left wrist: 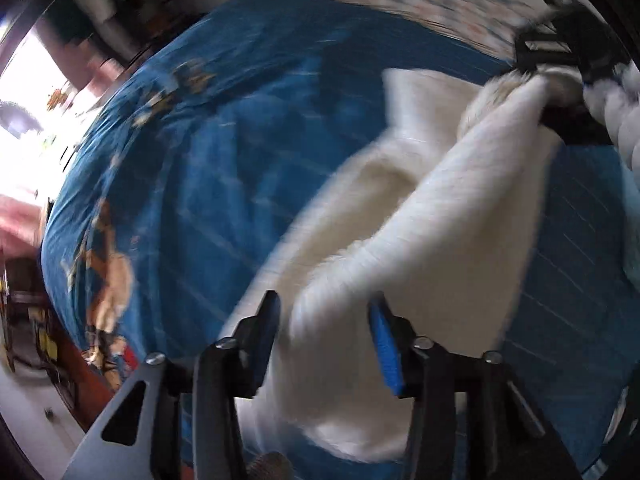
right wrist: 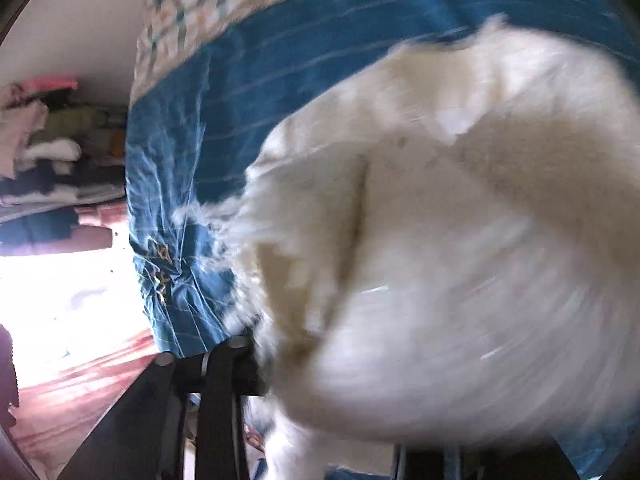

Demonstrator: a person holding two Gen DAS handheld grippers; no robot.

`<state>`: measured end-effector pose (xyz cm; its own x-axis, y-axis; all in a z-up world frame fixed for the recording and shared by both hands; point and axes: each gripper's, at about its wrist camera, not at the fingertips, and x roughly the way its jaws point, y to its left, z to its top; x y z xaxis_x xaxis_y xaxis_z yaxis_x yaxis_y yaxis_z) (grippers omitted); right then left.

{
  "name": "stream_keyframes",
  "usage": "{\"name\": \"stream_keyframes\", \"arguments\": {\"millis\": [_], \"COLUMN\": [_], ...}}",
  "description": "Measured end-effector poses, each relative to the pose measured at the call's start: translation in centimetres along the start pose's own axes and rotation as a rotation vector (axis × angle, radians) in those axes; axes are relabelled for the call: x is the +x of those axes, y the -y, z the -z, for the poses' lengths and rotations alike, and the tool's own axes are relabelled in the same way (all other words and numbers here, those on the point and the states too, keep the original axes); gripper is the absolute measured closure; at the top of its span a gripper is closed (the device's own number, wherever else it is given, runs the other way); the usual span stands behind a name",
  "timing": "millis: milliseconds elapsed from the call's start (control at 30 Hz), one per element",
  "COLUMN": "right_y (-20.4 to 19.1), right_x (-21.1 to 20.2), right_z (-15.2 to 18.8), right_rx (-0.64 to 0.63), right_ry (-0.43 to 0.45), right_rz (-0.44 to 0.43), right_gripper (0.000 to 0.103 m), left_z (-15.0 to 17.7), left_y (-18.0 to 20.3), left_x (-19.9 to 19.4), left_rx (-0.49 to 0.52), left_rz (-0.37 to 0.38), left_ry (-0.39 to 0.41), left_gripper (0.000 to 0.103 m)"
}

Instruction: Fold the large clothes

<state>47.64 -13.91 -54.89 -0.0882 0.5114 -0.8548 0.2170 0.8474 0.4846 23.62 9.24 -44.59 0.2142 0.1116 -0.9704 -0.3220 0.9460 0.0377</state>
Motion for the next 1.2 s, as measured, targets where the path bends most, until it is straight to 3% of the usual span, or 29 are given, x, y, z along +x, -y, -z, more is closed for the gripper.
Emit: {"name": "stream_keyframes", "arguments": {"millis": [100,233,267,367,500,600,667,700,733,800,833,1000,1133,1167,1200], "right_y": [-2.7,-2.4,-1.6,1.3,8.1,12.9,14.8,15.5,16.0,16.8,17.5,19.3,20.3,19.9,19.4], "right_x": [3.2,1.8,1.0,-1.0,-2.8,-2.8,-2.6,-2.6,-2.2,-1.4,-1.1,2.3,6.2,6.5,6.7], "right_z": [-0.5,0.5,0.9,2.1,4.6,5.3,5.1,4.8,4.0,2.4,1.1,-6.1,-10.6,-11.0,-11.1], "right_rx": [-0.041,-0.010,-0.009,0.003,0.068,0.148,0.170,0.170,0.168,0.157,0.139,0.057,0.080,0.062,0.054], "right_ry": [-0.037,0.009,0.026,0.071,0.087,0.078,0.090,0.098,0.106,0.116,0.125,0.113,0.061,0.082,0.089], "right_rz": [-0.026,-0.124,-0.120,-0.048,0.037,0.026,0.038,0.031,0.011,-0.032,-0.060,-0.177,-0.380,-0.418,-0.436], "right_gripper": [0.050,0.043,0.038,0.037,0.037,0.037,0.037,0.037,0.036,0.017,0.015,0.015,0.012,0.014,0.027], "left_z": [-0.4,0.2,0.4,0.6,-0.1,-0.1,0.5,0.8,1.3,2.3,2.9,5.4,4.8,4.5,4.2], "left_y": [-6.2,-11.3,-11.9,-12.2,-9.7,-6.9,-6.8,-7.0,-7.2,-7.4,-7.3,-7.7,-7.8,-7.8,-7.8], "left_x": [1.6,2.8,3.2,5.4,9.3,12.3,12.2,11.3,10.0,8.1,7.5,8.5,9.5,9.6,9.7], "left_rx": [-0.089,-0.186,-0.208,-0.280,-0.323,-0.261,-0.283,-0.286,-0.282,-0.269,-0.257,-0.261,-0.287,-0.290,-0.289], "left_rz": [-0.023,0.013,0.050,0.190,0.360,0.269,0.246,0.241,0.215,0.195,0.188,0.164,0.159,0.158,0.156], "left_ry": [-0.020,-0.062,-0.073,-0.130,-0.234,-0.273,-0.229,-0.195,-0.157,-0.120,-0.122,-0.176,-0.191,-0.191,-0.192], "left_gripper": [0.056,0.056,0.056,0.057,0.057,0.061,0.085,0.087,0.088,0.088,0.088,0.088,0.088,0.088,0.088]}}
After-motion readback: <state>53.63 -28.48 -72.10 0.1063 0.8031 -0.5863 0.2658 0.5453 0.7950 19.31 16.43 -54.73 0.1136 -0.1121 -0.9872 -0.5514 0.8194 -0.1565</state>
